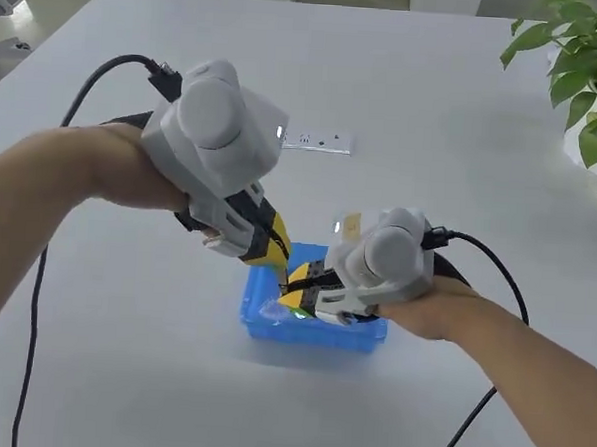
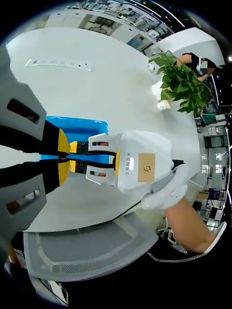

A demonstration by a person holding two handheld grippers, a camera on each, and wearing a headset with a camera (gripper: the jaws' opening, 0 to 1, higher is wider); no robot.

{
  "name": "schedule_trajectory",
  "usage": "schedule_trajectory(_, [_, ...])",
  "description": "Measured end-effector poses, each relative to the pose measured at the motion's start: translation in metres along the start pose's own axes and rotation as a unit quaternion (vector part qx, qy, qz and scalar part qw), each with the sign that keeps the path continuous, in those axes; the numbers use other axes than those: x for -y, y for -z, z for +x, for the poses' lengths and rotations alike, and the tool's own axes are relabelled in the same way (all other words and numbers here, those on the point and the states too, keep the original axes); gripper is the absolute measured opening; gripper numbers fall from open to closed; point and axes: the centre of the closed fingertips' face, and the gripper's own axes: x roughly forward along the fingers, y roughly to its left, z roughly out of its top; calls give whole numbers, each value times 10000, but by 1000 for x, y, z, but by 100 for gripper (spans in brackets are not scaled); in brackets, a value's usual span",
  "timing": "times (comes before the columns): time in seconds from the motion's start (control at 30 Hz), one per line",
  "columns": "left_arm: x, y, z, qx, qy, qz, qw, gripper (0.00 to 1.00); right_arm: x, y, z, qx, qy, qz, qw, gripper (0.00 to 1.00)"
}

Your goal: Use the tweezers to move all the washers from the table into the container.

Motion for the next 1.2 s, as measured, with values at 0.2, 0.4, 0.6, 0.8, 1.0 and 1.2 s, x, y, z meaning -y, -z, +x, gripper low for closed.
schedule_trajectory(0.2, [-7, 8, 9, -42, -2, -31, 10000, 6, 6, 8, 10, -63, -81, 66, 9999, 7])
schedule_trajectory(0.4, [-11, 17, 19, -64, -9, -79, 9999, 6, 7, 18, 18, -175, -177, 98, 9996, 7])
schedule_trajectory(0.6, [-12, 22, 25, -83, 13, -91, 9999, 6, 7, 25, 24, -245, -256, 116, 9993, 7])
schedule_trajectory(0.8, [-13, 26, 31, -118, 42, -104, 9999, 6, 7, 30, 29, -282, -333, 142, 9989, 7])
schedule_trajectory(1.0, [-13, 30, 37, -138, 63, -138, 9998, 6, 6, 36, 33, -384, -401, 116, 9984, 8])
schedule_trajectory(1.2, [-13, 33, 41, -152, 81, -159, 9997, 6, 5, 41, 36, -473, -466, 97, 9977, 8])
